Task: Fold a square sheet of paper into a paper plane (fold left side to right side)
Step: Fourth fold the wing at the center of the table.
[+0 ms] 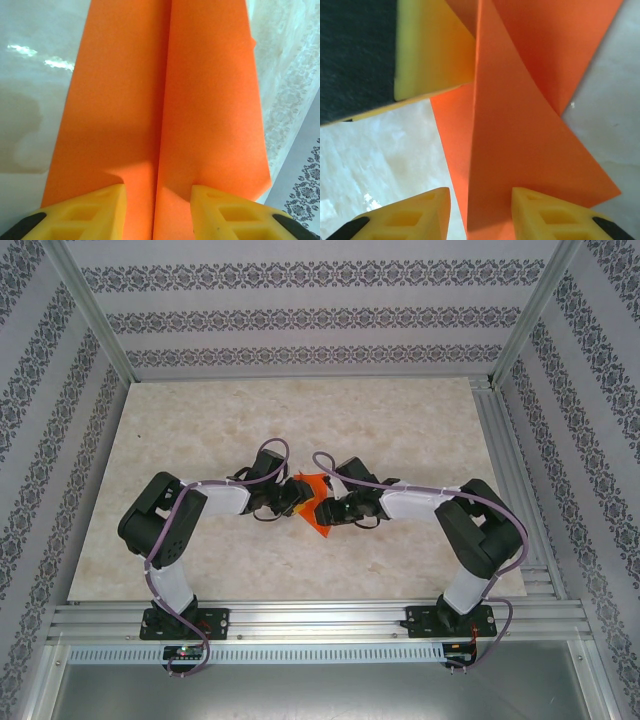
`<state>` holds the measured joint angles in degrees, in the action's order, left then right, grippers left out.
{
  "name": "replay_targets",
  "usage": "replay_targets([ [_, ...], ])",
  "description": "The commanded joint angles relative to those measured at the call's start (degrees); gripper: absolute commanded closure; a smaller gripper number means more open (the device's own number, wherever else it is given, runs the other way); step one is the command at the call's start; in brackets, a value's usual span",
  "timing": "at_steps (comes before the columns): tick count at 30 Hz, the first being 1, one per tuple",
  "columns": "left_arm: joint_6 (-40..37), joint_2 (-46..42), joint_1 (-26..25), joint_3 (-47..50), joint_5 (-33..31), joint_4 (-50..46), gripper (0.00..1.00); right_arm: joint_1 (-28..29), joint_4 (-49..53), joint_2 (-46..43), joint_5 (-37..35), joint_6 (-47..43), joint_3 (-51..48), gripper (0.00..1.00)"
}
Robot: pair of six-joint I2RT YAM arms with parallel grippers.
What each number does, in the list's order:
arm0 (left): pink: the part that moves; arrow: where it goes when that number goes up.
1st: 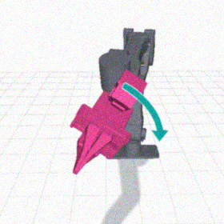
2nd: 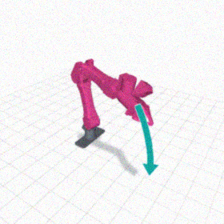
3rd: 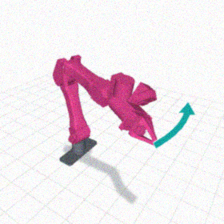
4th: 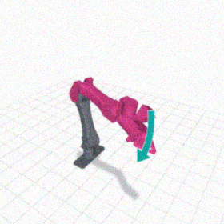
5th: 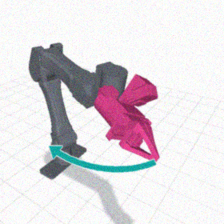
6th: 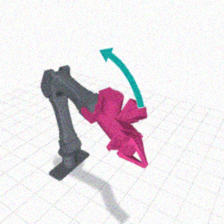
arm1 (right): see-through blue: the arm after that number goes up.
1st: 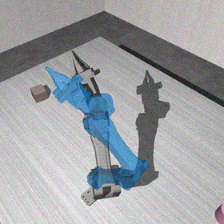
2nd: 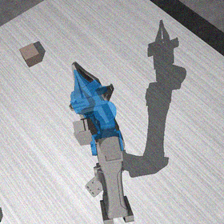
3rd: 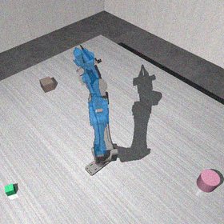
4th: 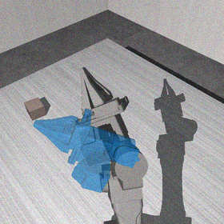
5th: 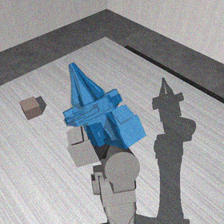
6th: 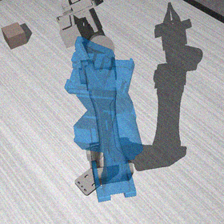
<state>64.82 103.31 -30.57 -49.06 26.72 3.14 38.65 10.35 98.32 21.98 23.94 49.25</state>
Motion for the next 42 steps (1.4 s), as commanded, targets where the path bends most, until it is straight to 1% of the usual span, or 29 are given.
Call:
replay_targets([
  [1, -1.5, 0.4, -1.0, -0.5, -0.9, -2.6, 0.59, 1.2, 1.9, 0.9, -3.4, -1.4, 2.2, 0.63],
  [6, -1.4, 0.4, -0.9, -0.4, -0.9, -2.4, 0.59, 2.6, 2.3, 2.3, -3.6, -1.6, 4.0, 0.65],
  [10, -1.4, 0.3, -1.0, -0.3, -0.8, -2.5, 0.59, 2.7, 2.2, 3.1, -3.0, -1.3, 4.5, 0.75],
  [14, -1.5, 0.2, -1.0, -0.1, -0.8, -2.4, 0.59, 2.7, 0.9, 2.9, -2.2, -0.8, 4.1, 0.82],
  [20, -1.5, 0.6, -1.0, 0.3, -1.0, -2.3, 0.59, 0.8, -3.5, 3.1, 2.0, 0.5, 1.7, 0.92],
  [24, -1.4, 1.0, -1.1, 0.6, -1.0, -2.2, 0.58, -0.3, -6.5, 3.4, 5.1, 1.2, 0.2, 0.93],
  [29, -1.5, -1.7, -1.0, 1.4, -1.0, -2.7, 0.56, -0.9, -7.1, 3.8, 6.1, 1.2, -1.0, 0.94],
  [32, -2.9, -4.8, -0.9, 1.0, -1.5, -5.4, 0.54, -1.1, -7.6, 3.8, 6.4, 1.2, -1.7, 0.94],
  [38, -6.5, -11.5, 0.1, -0.9, -3.9, -13.8, 0.5, -1.6, -9.3, 3.8, 7.2, 1.8, -3.0, 0.94],
  [40, -6.7, -12.6, 0.6, -0.8, -4.1, -14.4, 0.5, -1.7, -9.7, 3.7, 7.5, 1.9, -3.1, 0.94],
  [42, -6.2, -12.1, 0.7, -0.8, -3.5, -13.3, 0.53, -1.8, -9.9, 3.5, 7.4, 2.0, -3.3, 0.94],
])
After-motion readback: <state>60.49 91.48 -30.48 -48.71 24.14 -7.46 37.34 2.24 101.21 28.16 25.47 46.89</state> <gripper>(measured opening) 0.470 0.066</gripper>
